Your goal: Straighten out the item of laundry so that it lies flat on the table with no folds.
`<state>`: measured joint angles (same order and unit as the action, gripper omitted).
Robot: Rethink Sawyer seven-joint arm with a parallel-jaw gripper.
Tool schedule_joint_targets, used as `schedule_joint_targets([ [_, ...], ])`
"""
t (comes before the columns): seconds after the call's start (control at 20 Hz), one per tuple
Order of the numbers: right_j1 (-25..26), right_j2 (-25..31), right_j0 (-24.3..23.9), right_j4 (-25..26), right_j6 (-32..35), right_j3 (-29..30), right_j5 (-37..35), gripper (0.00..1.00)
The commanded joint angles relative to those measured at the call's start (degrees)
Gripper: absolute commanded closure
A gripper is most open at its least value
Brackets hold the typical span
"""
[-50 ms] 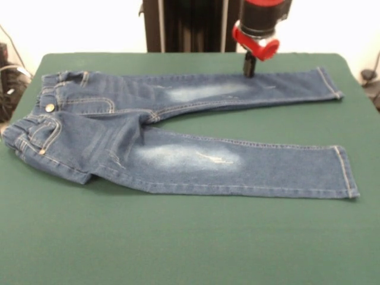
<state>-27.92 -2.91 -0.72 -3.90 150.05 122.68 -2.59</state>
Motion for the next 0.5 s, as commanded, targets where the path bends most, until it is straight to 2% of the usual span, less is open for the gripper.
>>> schedule_joint_targets([
  [0.05,-2.9,0.55,3.6,0.86,-0.09,-6.79,-10.49,1.0],
  [0.5,-2.11,-0.12,5.47,0.81,1.19,-10.28,-11.46,1.0],
])
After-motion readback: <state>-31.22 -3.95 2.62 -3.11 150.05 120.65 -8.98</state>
